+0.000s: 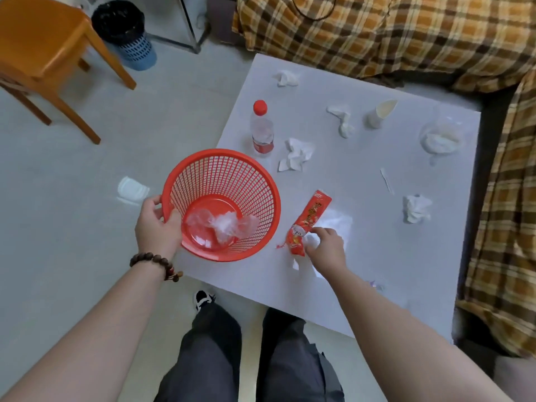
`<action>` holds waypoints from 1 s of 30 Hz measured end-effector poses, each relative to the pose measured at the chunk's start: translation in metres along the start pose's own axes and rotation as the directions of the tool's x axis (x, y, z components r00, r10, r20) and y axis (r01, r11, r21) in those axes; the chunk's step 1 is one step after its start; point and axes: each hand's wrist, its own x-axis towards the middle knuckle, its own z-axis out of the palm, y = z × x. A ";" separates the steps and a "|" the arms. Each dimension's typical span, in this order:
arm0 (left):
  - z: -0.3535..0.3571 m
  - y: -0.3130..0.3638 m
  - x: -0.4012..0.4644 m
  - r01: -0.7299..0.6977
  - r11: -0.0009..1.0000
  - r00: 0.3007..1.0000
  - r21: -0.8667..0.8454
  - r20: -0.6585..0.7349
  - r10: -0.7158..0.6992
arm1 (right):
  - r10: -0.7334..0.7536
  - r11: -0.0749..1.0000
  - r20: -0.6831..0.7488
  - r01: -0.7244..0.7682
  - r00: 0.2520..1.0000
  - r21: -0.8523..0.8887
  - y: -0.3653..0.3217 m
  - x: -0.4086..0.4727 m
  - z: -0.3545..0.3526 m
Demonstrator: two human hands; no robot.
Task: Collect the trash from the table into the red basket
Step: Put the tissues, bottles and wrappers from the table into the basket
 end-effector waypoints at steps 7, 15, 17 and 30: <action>0.016 -0.005 -0.010 0.002 1.000 0.996 0.021 -0.085 0.000 | -0.070 0.960 0.102 0.095 0.992 -0.264 0.010 0.046 0.026; 0.024 -0.022 0.000 0.013 1.000 0.989 -0.010 -0.146 -0.014 | -0.104 0.900 0.158 0.161 0.982 -0.406 0.017 0.089 0.057; 0.024 -0.025 0.002 0.013 1.000 0.990 0.000 -0.142 -0.013 | -0.138 0.912 0.109 0.169 0.984 -0.374 0.022 0.089 0.062; 0.010 -0.009 -0.009 -0.033 0.999 0.991 0.028 -0.129 0.036 | -0.239 0.954 -0.180 0.265 0.954 0.141 -0.030 0.036 0.003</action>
